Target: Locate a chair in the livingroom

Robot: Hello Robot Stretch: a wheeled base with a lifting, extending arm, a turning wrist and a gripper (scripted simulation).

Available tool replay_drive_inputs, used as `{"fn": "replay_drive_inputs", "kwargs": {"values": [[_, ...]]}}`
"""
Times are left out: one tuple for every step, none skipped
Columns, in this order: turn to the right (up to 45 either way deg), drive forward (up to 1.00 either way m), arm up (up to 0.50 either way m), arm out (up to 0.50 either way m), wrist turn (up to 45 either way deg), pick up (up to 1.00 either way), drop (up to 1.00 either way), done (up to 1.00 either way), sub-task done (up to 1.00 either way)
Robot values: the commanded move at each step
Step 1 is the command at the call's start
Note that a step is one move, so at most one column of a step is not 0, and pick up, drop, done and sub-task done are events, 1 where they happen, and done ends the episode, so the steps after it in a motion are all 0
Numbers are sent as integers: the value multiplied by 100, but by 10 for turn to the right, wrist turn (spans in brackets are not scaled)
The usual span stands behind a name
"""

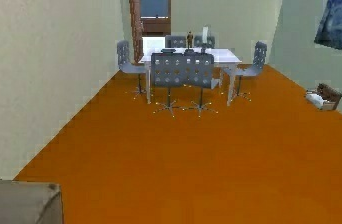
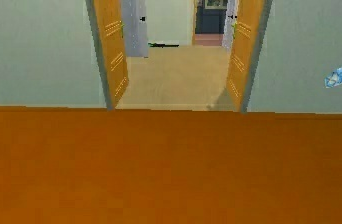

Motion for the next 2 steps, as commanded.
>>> {"fn": "replay_drive_inputs", "kwargs": {"values": [[0, 40, 0, 0, 0, 0, 0, 0, 0], [-30, 0, 0, 0, 0, 0, 0, 0, 0]]}}
